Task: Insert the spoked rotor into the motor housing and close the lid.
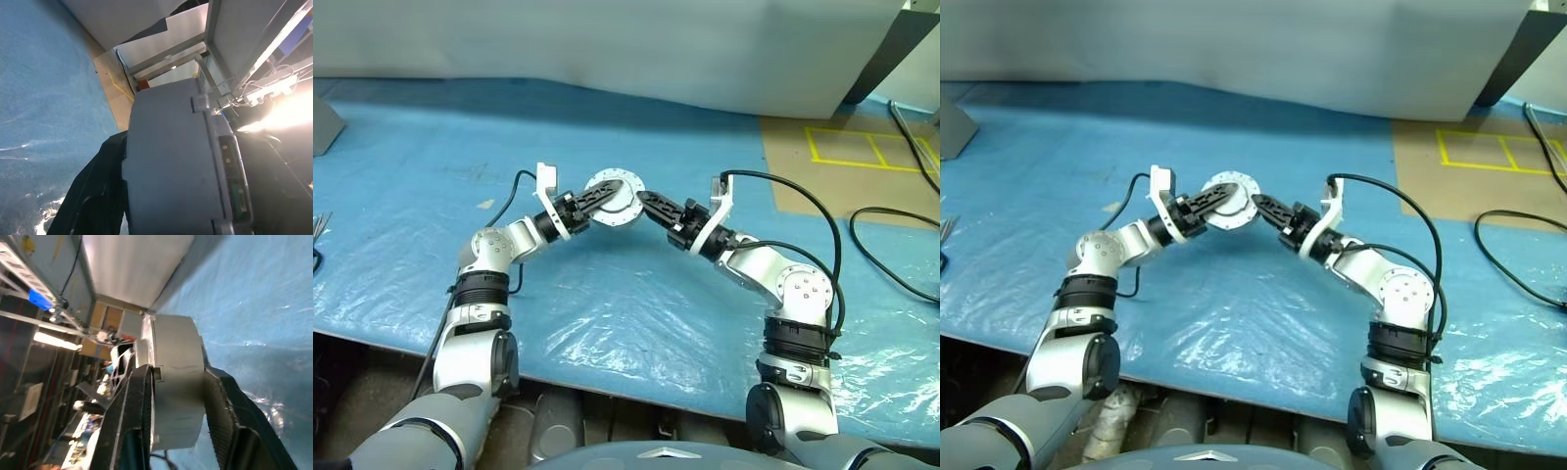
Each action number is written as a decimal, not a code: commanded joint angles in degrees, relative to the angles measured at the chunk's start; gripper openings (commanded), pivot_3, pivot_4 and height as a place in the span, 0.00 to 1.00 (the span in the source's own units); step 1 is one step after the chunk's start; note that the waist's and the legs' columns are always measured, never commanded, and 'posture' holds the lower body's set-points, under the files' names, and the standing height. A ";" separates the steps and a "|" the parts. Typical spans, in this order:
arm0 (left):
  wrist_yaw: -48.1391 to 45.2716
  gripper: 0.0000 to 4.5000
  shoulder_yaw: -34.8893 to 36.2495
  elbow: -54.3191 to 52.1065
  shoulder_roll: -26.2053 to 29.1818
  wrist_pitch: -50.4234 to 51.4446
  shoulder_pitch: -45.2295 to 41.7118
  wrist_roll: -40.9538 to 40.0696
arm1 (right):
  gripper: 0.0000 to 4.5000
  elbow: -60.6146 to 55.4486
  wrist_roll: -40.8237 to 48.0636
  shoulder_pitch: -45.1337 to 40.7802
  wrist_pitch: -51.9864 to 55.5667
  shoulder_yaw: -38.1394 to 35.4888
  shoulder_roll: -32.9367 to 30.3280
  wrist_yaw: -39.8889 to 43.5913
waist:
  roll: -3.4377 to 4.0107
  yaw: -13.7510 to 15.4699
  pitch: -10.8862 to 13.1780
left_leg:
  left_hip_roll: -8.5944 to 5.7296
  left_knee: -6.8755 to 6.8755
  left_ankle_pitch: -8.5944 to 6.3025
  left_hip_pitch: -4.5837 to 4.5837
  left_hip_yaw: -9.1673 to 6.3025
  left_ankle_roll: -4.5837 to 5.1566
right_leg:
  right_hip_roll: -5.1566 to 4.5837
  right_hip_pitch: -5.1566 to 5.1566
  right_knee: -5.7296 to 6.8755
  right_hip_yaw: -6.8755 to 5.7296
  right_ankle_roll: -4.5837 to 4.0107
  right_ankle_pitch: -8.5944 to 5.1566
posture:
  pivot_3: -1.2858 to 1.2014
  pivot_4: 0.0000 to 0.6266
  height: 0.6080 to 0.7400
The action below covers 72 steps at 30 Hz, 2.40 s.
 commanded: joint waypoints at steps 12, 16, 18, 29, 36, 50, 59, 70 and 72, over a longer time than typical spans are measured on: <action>-0.52 0.54 2.54 2.55 3.14 -4.32 -4.42 -0.30 | 0.78 -0.47 2.80 -0.56 -0.51 1.19 -1.18 2.13 | 0.00 -0.13 0.00 | -0.12 0.07 0.00 -0.09 -0.30 0.00 | 0.01 0.01 0.01 -0.05 0.04 0.03 | 0.52 0.24 1.00; 0.27 0.54 5.11 6.74 5.76 -9.15 -7.07 0.73 | 0.78 -0.53 2.94 -0.24 -0.75 1.10 -1.20 1.86 | 0.00 -0.12 0.00 | -0.16 0.17 0.00 -0.19 -0.50 0.00 | 0.01 0.01 0.01 -0.10 0.06 0.03 | 0.52 0.24 1.00; 1.86 0.54 6.74 9.61 7.94 -13.94 -8.87 2.28 | 0.78 -0.74 2.57 -0.17 -0.97 1.04 -1.55 1.94 | 0.00 -0.20 0.00 | -0.17 0.20 0.00 -0.22 -0.61 -0.01 | 0.01 0.02 0.02 -0.15 0.06 0.04 | 0.52 0.24 1.00; 7.06 0.54 8.45 28.54 17.14 -31.59 -9.77 12.32 | 0.78 -3.44 -3.63 0.89 -2.91 2.81 -5.75 4.46 | -0.01 0.22 0.00 | -0.23 0.25 0.00 -0.35 -0.79 -0.02 | 0.01 0.06 -0.06 -0.25 0.16 0.08 | 0.52 0.24 1.00; 13.54 0.54 9.52 36.25 16.62 -39.56 -9.34 16.70 | 0.78 -2.30 -5.43 0.40 -2.75 3.95 -5.68 4.94 | -0.03 0.58 0.01 | -0.23 0.43 0.00 -0.18 -0.89 -0.02 | -0.03 0.41 -0.02 -0.29 0.22 0.12 | 0.52 0.24 1.00; 22.77 0.97 13.91 44.13 25.45 -49.52 -6.90 19.54 | 0.79 -2.89 -8.02 1.14 -2.53 5.36 -5.24 7.02 | -0.03 -0.11 0.00 | -0.23 0.31 0.00 0.47 -0.85 -0.03 | -0.06 0.90 -0.14 -0.13 0.22 0.11 | 0.52 0.24 1.00; 11.94 0.97 15.10 42.22 29.44 -48.16 -12.42 18.75 | 0.79 -5.53 -11.31 1.62 -4.98 5.09 -6.55 9.71 | -0.04 0.43 0.00 | -0.23 0.26 0.00 0.30 -0.86 -0.03 | -0.08 0.81 -0.18 -0.23 0.22 0.10 | 0.52 0.24 1.00; -13.62 0.97 -10.26 3.49 15.66 -36.45 -6.37 22.94 | 0.79 -15.72 -37.90 7.60 -18.92 15.57 -20.40 18.90 | -0.09 0.75 0.04 | -0.48 0.22 0.01 0.26 -0.76 -0.02 | -0.58 0.81 -0.18 -0.28 0.26 0.12 | 0.52 0.24 1.00; -14.54 0.97 -14.85 -1.67 13.80 -38.57 -2.96 25.21 | 0.79 -16.14 -41.02 9.18 -20.23 16.25 -21.34 19.07 | -0.10 0.12 0.04 | -0.46 0.17 0.01 0.25 -0.76 -0.01 | -0.38 0.77 -0.19 -0.28 0.25 0.12 | 0.52 0.24 1.00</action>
